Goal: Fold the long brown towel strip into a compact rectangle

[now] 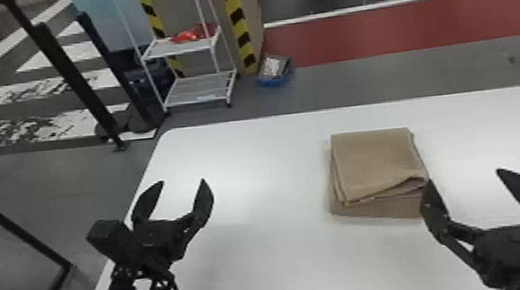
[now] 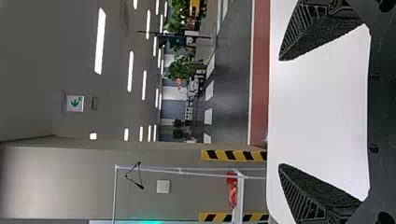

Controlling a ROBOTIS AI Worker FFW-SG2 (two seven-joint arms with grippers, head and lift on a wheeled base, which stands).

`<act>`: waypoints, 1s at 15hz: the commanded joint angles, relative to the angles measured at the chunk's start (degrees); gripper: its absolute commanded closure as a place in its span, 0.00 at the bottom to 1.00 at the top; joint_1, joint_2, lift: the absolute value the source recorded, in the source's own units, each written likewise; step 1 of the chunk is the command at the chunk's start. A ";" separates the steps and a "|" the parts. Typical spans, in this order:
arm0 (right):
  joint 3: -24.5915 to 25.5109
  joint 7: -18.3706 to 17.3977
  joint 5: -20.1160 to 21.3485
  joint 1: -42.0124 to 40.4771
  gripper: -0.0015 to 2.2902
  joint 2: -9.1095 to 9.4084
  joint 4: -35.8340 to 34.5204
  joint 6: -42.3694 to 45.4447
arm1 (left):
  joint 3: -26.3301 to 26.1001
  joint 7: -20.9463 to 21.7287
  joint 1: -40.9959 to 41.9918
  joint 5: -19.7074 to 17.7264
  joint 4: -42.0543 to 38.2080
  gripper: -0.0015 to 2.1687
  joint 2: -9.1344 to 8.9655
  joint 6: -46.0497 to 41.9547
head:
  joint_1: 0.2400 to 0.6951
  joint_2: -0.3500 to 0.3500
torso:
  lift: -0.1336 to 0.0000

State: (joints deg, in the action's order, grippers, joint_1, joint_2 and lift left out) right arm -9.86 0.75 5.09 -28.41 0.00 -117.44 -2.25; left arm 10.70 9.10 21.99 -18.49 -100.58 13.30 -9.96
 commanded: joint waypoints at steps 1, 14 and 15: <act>-0.24 -0.23 0.00 -0.06 0.04 0.05 0.02 0.00 | -0.33 -0.14 -0.10 0.12 -0.06 0.03 0.23 0.08 | 1.00 0.89 | 0.07; -0.59 -0.75 -0.35 -0.33 0.04 0.05 0.02 1.05 | -0.15 -0.40 0.07 0.12 -0.94 0.03 -0.12 -0.10 | 1.00 0.89 | 0.07; -0.68 -0.75 -0.35 -0.41 0.04 0.05 0.02 1.40 | -0.15 -0.40 0.07 0.12 -0.94 0.03 -0.12 -0.10 | 1.00 0.89 | 0.07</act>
State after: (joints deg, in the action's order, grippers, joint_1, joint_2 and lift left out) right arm -10.47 0.00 4.74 -28.72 0.00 -117.42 -1.26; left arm 10.52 8.70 22.06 -18.34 -101.51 13.18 -10.04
